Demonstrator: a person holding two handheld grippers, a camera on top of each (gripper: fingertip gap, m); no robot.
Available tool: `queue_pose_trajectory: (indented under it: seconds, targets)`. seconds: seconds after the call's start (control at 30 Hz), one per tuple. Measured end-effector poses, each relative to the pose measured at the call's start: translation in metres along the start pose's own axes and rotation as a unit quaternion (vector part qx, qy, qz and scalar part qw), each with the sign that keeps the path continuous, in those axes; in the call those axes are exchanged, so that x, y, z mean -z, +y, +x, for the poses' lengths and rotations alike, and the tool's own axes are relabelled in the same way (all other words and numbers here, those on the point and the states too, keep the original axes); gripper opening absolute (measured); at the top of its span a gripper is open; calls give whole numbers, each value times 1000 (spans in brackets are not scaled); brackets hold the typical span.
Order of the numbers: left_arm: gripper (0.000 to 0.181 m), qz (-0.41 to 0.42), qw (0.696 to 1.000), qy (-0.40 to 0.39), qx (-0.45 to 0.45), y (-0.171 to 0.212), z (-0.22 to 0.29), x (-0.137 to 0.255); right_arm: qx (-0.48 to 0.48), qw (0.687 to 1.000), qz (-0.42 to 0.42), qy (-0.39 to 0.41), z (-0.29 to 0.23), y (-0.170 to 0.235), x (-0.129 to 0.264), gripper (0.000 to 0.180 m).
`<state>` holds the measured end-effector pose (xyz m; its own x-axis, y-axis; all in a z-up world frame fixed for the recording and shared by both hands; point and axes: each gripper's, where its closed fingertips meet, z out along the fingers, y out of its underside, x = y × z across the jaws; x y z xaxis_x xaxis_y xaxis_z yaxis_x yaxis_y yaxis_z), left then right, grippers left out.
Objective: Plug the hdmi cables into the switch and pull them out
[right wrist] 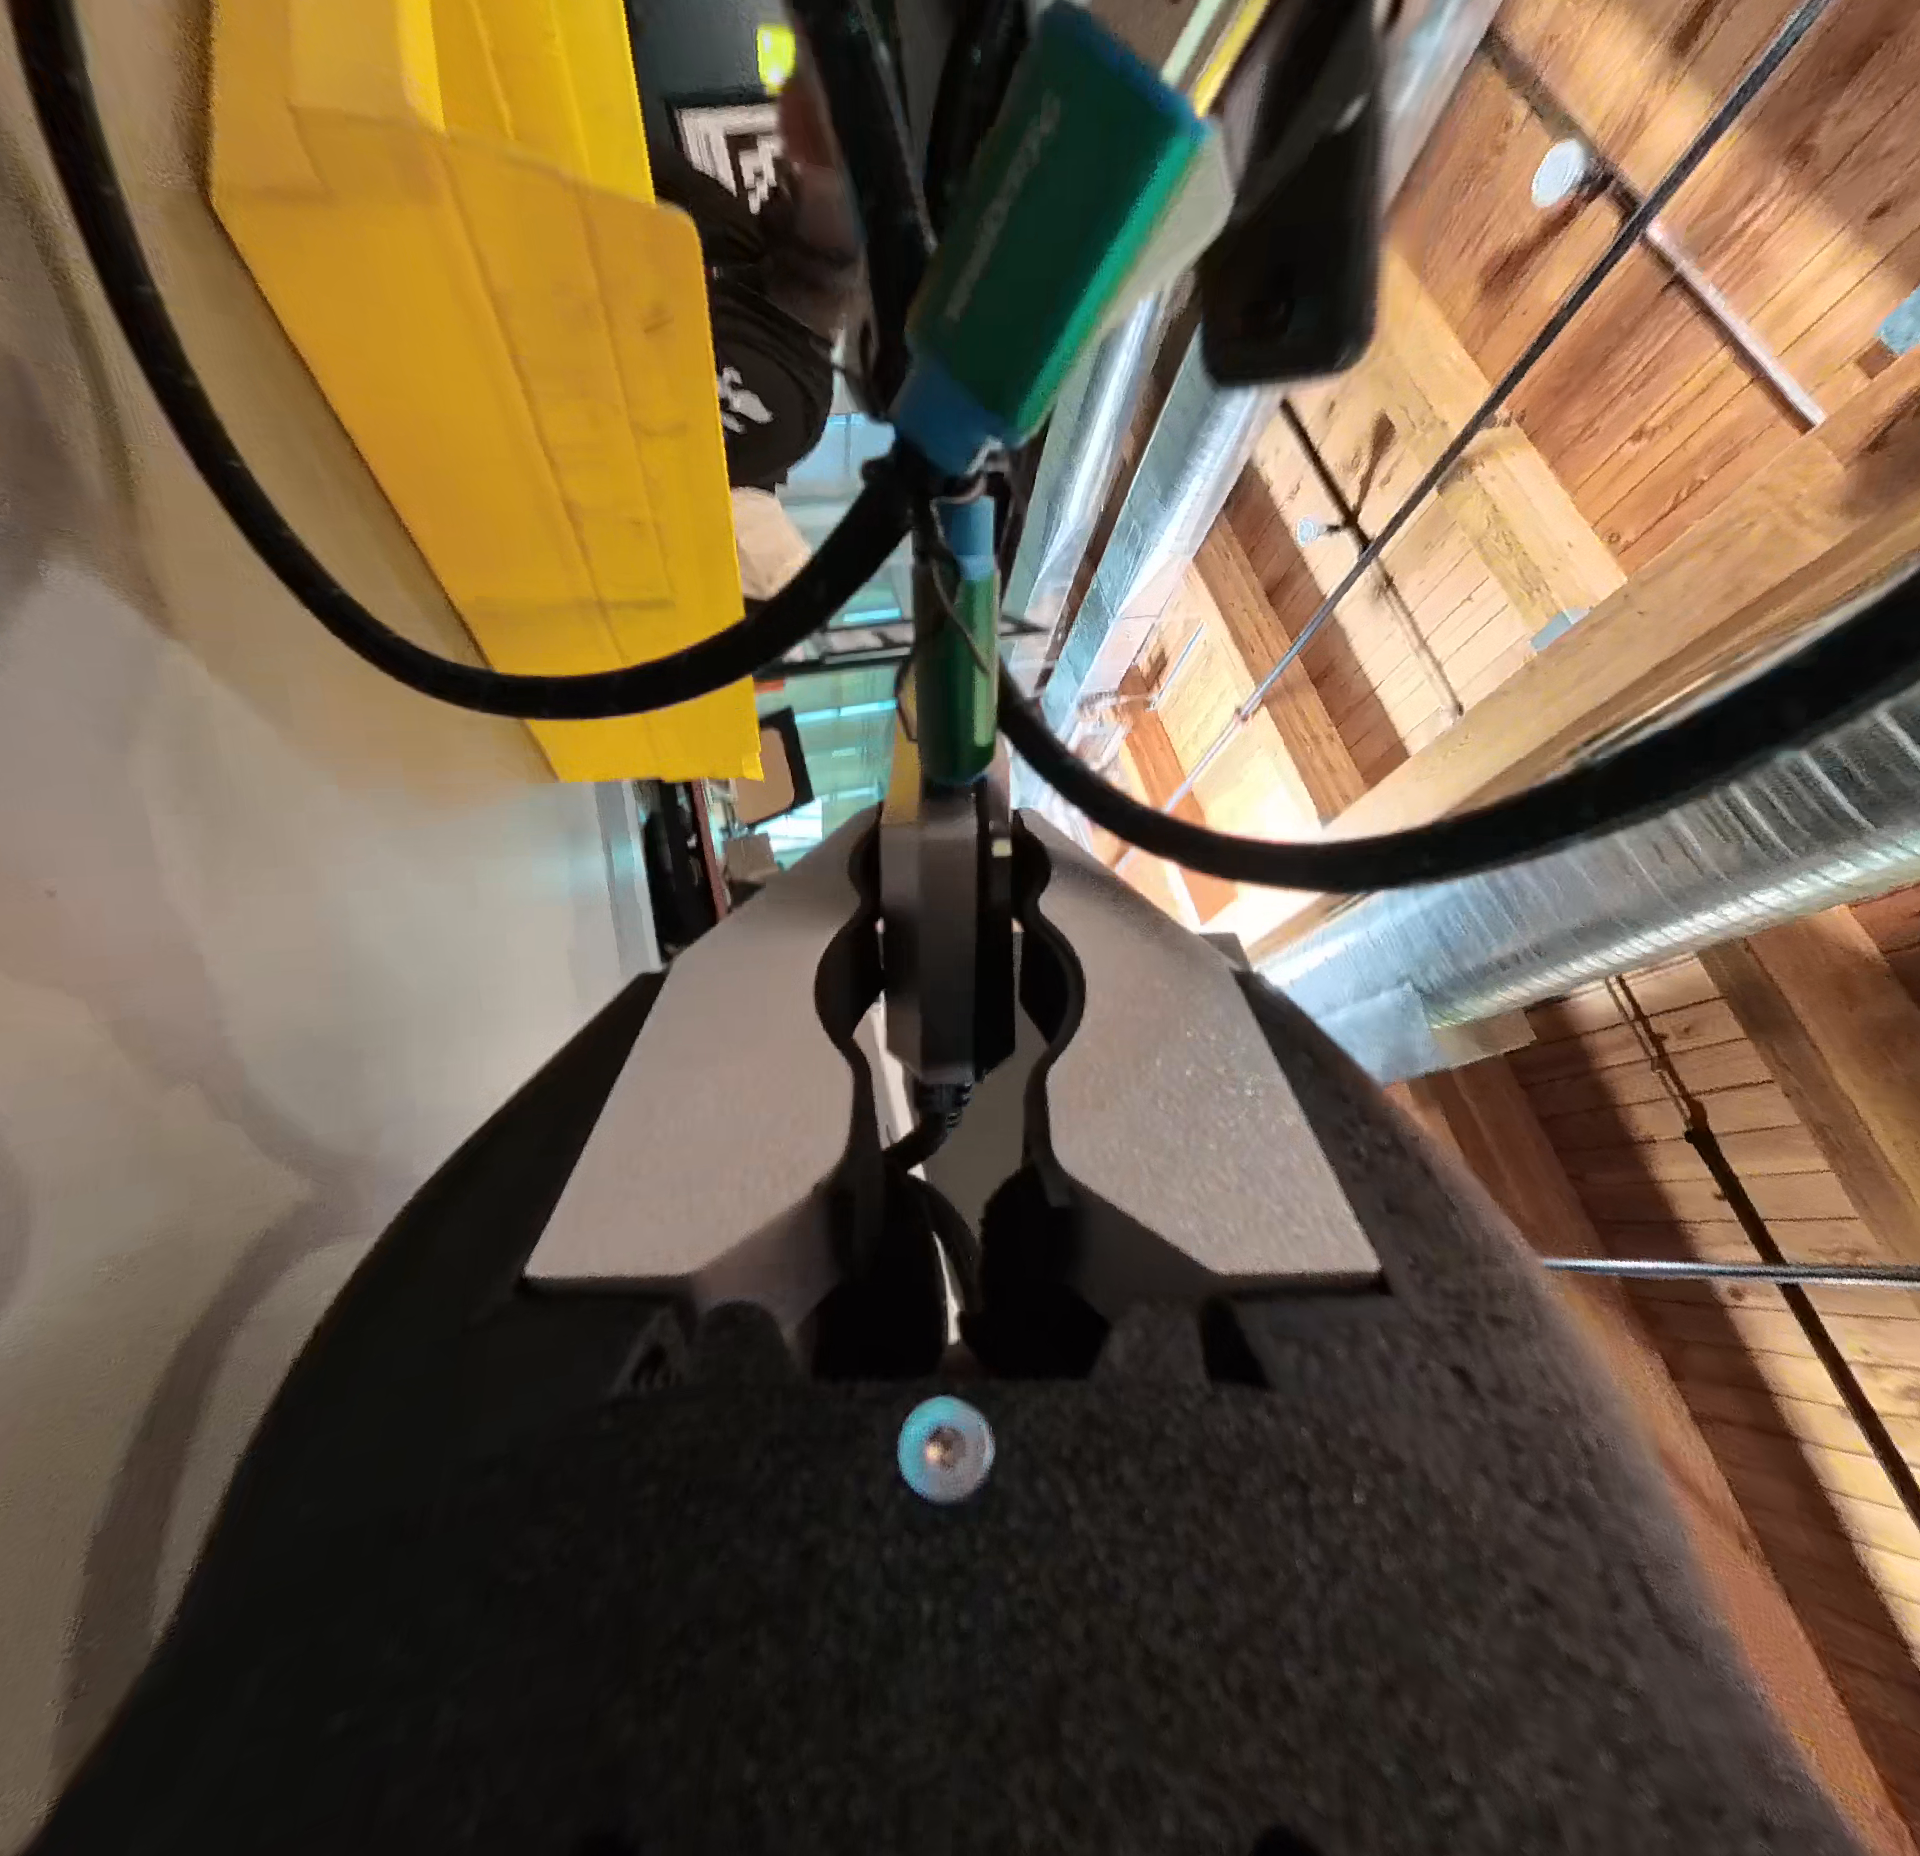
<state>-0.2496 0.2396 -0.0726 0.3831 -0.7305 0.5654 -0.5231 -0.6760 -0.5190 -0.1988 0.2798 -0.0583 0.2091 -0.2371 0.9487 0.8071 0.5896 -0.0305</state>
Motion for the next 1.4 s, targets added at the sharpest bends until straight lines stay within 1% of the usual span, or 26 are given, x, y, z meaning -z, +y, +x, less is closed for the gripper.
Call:
queue_pose_trajectory:
  seconds: [0.13, 0.27, 0.3, 0.33, 0.4, 0.47, 0.53, 0.57, 0.63, 0.73, 0.77, 0.83, 0.87, 0.9, 0.97, 1.03, 1.17, 1.2, 1.3, 1.4]
  targets:
    - [8, 24, 998, 46, 17, -5, 4, -2, -25, 1000, 2, -7, 0, 3, 1, 20]
    - [12, 37, 996, 76, 5, -10, 16, 2, -86, 996, 18, -21, 4, 3, 4, 20]
    - [15, 36, 996, 80, 0, -11, 18, 3, -89, 996, 20, -20, 5, 3, 4, 20]
    - [22, 38, 996, 83, -1, -14, 20, 5, -91, 995, 22, -21, 5, 4, 5, 20]
    - [39, 75, 993, 91, -8, -29, 23, 18, -99, 994, 33, -31, 3, 5, 7, 20]
    - [40, 132, 986, 99, -27, -48, 25, 37, -106, 993, 40, -37, 1, 5, 8, 20]
    - [44, 172, 980, 78, -62, -60, 19, 51, -132, 990, 42, -40, 2, 5, 9, 20]
    - [49, 185, 976, 72, -86, -63, 17, 56, -153, 986, 47, -42, 4, 4, 10, 20]
    - [49, 198, 966, 56, -154, -65, 15, 62, -201, 976, 65, -52, 9, 1, 12, 21]
    - [49, 184, 938, -2, -294, -66, 5, 56, -269, 957, 85, -70, 15, -1, 15, 21]
    - [49, 174, 922, -8, -346, -65, 7, 50, -291, 950, 90, -74, 18, -1, 15, 21]
    - [52, 146, 879, -16, -454, -61, 15, 32, -333, 934, 102, -79, 23, -2, 17, 20]
    - [47, 129, 858, -31, -496, -59, 16, 21, -351, 927, 108, -80, 27, -3, 18, 20]
    - [45, 114, 840, -45, -529, -59, 16, 12, -370, 918, 115, -83, 31, -4, 19, 20]
    - [38, 95, 810, -44, -577, -58, 20, -3, -407, 900, 130, -86, 40, -6, 21, 20]
    - [38, 101, 796, -15, -597, -61, 32, -13, -447, 878, 146, -89, 49, -8, 22, 20]
    - [34, 157, 773, 51, -613, -71, 61, -19, -519, 830, 172, -105, 62, -10, 26, 20]
    - [26, 170, 770, 63, -612, -72, 64, -20, -540, 816, 177, -104, 66, -7, 26, 20]
    - [24, 201, 765, 84, -606, -76, 71, -21, -580, 783, 196, -112, 71, -4, 30, 20]
    - [23, 218, 762, 88, -604, -77, 74, -22, -601, 763, 204, -125, 72, -1, 31, 20]
